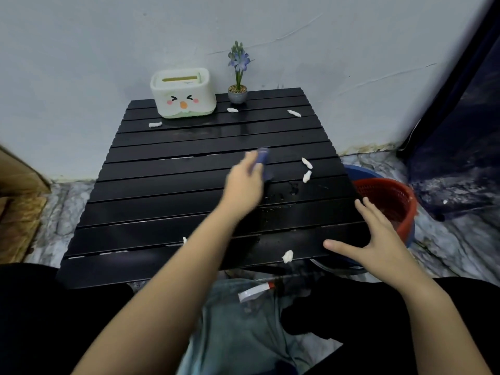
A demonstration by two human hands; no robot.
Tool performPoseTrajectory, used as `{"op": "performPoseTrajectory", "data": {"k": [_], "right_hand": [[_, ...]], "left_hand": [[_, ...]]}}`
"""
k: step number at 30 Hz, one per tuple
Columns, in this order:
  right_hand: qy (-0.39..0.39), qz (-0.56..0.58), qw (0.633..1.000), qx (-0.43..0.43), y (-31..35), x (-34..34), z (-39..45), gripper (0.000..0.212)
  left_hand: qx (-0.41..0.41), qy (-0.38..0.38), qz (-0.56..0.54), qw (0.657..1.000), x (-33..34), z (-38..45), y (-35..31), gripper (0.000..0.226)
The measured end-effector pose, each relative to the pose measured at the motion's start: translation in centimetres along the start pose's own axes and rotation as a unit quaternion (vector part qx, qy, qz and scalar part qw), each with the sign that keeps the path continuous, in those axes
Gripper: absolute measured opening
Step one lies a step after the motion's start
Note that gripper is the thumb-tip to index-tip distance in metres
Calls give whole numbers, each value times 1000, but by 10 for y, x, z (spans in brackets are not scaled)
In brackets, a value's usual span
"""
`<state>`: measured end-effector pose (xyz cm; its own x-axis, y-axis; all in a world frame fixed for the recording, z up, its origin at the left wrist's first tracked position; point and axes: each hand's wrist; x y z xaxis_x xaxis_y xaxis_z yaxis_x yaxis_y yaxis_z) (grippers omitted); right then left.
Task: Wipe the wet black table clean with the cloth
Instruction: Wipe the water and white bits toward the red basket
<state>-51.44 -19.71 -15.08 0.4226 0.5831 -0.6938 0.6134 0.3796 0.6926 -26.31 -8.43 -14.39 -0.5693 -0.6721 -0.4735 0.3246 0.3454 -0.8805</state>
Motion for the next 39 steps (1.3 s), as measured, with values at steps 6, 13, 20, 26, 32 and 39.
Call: {"op": "performPoseTrajectory", "data": {"k": [6, 13, 20, 26, 32, 39], "right_hand": [[25, -28, 999, 8, -10, 2, -9, 140], [2, -44, 999, -5, -13, 7, -5, 140], [-7, -47, 999, -18, -14, 9, -5, 138], [-9, -52, 998, -22, -13, 9, -5, 136], [-11, -57, 998, -18, -12, 10, -6, 139], [-17, -26, 999, -18, -14, 9, -7, 139]], "left_hand": [[-95, -182, 208, 956, -140, -82, 88, 36], [-156, -232, 329, 902, -121, -147, 129, 35], [-101, -180, 353, 912, -36, -125, 80, 50], [-89, -83, 323, 938, 56, -90, 12, 56], [-7, 39, 76, 996, 106, -59, -39, 37], [-89, -119, -36, 988, -2, -19, 7, 42]]}}
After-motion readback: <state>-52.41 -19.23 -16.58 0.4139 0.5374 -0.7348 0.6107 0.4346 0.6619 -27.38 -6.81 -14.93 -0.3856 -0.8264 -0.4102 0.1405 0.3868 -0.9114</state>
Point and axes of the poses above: each hand's wrist, its own z-axis towards the middle knuckle, its own x-axis out of the palm, y = z × x, and after that the axes turned 3 degrees about z, right-handed
